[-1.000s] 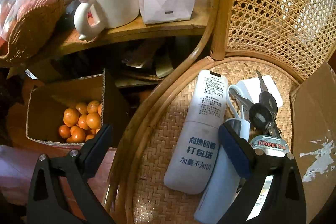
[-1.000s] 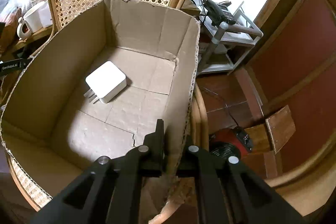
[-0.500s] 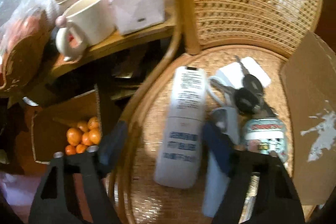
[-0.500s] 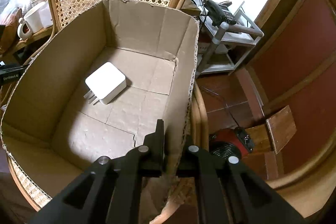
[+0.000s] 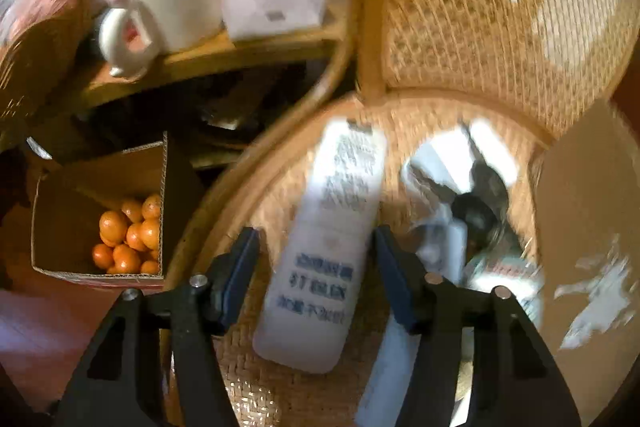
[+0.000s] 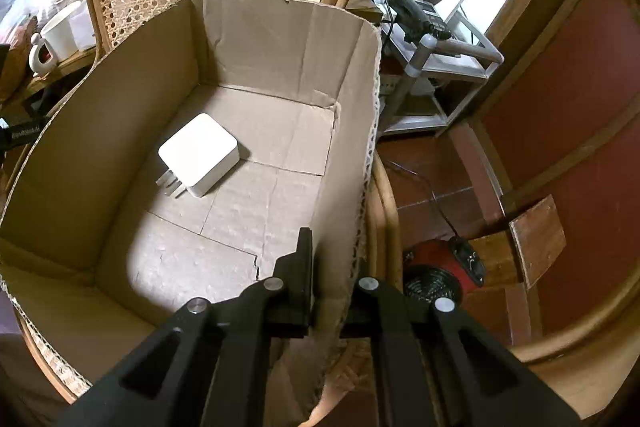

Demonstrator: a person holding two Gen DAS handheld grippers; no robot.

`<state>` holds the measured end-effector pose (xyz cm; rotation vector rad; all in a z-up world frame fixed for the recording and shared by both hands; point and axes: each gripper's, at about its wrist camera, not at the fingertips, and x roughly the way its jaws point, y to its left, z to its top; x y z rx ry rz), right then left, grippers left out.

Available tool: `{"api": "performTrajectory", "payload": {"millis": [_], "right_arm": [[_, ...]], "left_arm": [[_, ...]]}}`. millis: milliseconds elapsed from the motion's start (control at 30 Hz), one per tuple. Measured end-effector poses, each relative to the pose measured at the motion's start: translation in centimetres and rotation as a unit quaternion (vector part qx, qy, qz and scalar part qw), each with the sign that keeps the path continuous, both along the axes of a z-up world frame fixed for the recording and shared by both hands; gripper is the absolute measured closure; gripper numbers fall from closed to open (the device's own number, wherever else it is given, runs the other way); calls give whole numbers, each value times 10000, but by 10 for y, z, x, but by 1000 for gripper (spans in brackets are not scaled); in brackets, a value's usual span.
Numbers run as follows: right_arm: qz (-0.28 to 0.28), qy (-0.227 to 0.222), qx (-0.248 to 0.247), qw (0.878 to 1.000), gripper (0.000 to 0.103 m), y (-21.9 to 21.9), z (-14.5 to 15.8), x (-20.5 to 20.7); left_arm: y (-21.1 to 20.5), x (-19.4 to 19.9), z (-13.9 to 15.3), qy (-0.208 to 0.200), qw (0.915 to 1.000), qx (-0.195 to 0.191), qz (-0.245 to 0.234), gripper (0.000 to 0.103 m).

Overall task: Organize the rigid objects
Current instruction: 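Close the left gripper on the white remote and lift it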

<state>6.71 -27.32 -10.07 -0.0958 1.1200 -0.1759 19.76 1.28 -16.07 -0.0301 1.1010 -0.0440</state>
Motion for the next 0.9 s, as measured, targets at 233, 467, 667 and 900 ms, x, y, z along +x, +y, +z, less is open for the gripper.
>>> {"api": "performTrajectory", "payload": {"millis": [233,467,667,900], "right_arm": [[-12,15,37,10000,95,-1,-1,-1],[7,16,51,10000,95,0,-2,-1],[-34,16,83,10000,95,0,-1,1],[-23,-9,10,10000,95,2,0,-1]], "left_arm": [[-13,-3,4,-49,9987,269,-421,60],[-2,-3,8,69,9999,50,-130,61],[0,-8,23,-110,9998,-91,-146,63],[2,-15,33,-223,9997,10,-38,63]]}}
